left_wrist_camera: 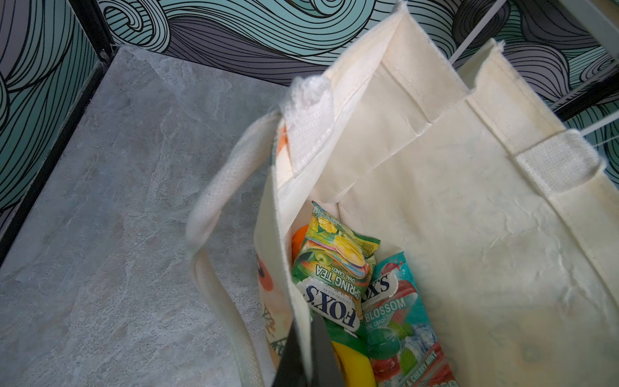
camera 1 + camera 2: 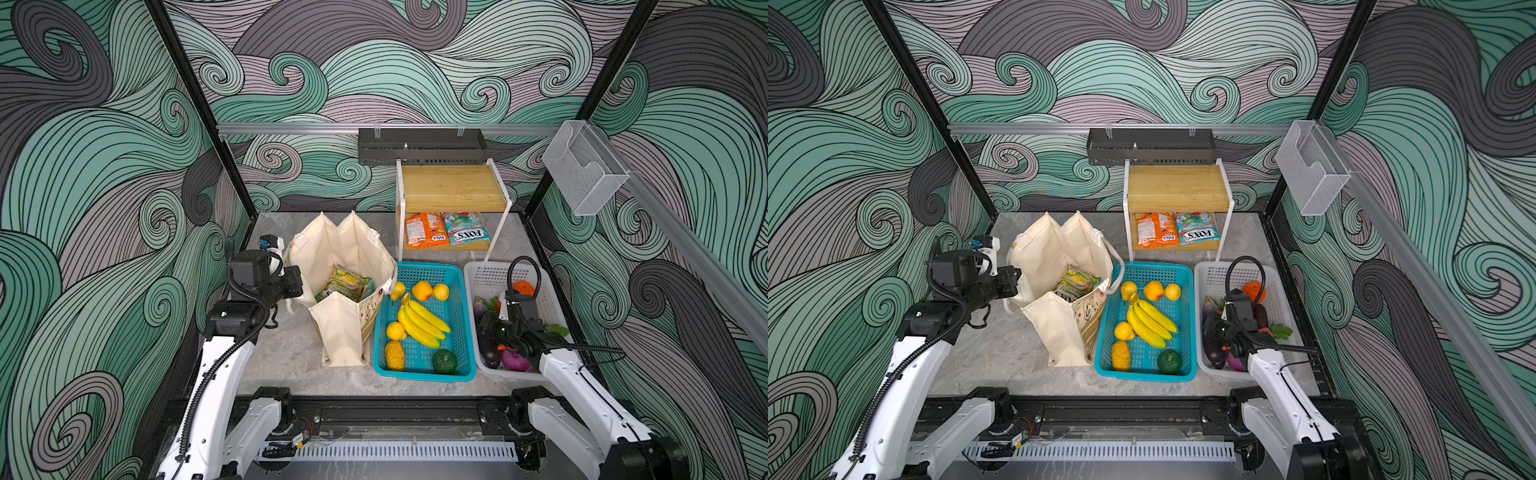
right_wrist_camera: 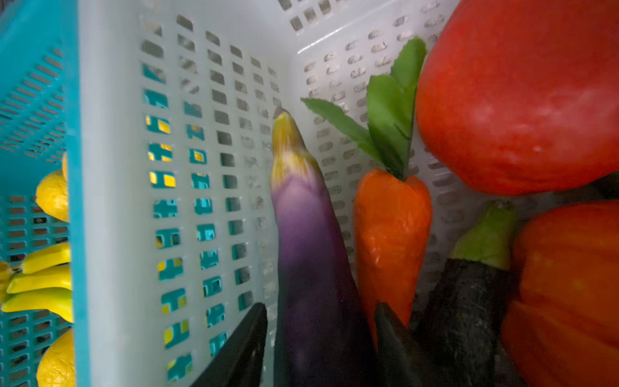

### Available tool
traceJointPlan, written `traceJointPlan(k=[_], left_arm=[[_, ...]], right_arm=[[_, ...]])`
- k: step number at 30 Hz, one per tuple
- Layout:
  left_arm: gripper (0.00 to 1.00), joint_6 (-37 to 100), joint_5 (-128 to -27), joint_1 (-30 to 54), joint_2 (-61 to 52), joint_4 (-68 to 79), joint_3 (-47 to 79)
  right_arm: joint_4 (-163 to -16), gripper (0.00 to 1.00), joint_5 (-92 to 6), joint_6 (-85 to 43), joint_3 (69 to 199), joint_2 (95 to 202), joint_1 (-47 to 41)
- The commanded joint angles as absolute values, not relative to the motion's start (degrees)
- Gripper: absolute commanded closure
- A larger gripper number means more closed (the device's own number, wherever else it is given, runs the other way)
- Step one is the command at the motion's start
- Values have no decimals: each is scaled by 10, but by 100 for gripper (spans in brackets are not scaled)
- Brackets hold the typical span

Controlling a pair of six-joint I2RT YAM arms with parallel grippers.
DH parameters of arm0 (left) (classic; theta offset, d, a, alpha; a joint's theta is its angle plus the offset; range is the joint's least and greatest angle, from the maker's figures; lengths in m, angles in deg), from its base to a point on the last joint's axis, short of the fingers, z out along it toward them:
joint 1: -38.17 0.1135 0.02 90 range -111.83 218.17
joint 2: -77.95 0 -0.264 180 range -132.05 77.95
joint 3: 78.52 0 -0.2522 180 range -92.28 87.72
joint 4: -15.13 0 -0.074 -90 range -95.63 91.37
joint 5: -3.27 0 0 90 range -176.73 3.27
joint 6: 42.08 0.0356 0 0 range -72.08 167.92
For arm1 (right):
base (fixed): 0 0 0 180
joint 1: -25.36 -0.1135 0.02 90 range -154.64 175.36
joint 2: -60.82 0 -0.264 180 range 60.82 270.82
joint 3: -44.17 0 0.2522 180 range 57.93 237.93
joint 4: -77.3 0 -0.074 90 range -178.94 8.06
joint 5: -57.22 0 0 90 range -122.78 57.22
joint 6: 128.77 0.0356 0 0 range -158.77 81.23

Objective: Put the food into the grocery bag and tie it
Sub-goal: 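Grasp the purple eggplant with the right gripper and lift it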

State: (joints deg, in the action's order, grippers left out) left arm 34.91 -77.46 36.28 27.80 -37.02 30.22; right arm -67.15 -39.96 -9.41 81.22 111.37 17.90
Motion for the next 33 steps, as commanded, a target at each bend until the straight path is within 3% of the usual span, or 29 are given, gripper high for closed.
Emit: traceJointPlan(k=[1, 6, 12, 16, 19, 33], left_arm=[[100, 359, -768, 366, 273, -392, 307], [100, 359, -768, 366, 272, -393, 307], [100, 359, -768, 366, 270, -393, 308], [100, 360, -769, 366, 271, -393, 308], [100, 359, -769, 366, 271, -392, 308], [100, 359, -768, 366, 273, -392, 308]], right_arm=[[-675, 45, -420, -85, 802, 1120, 181], [-698, 52, -431, -79, 799, 1141, 181], [-699, 72, -426, -77, 797, 1119, 182], [-690, 73, -420, -81, 801, 1099, 184], [-686, 78, -422, -81, 806, 1090, 186], [-644, 76, -393, -93, 850, 1020, 188]])
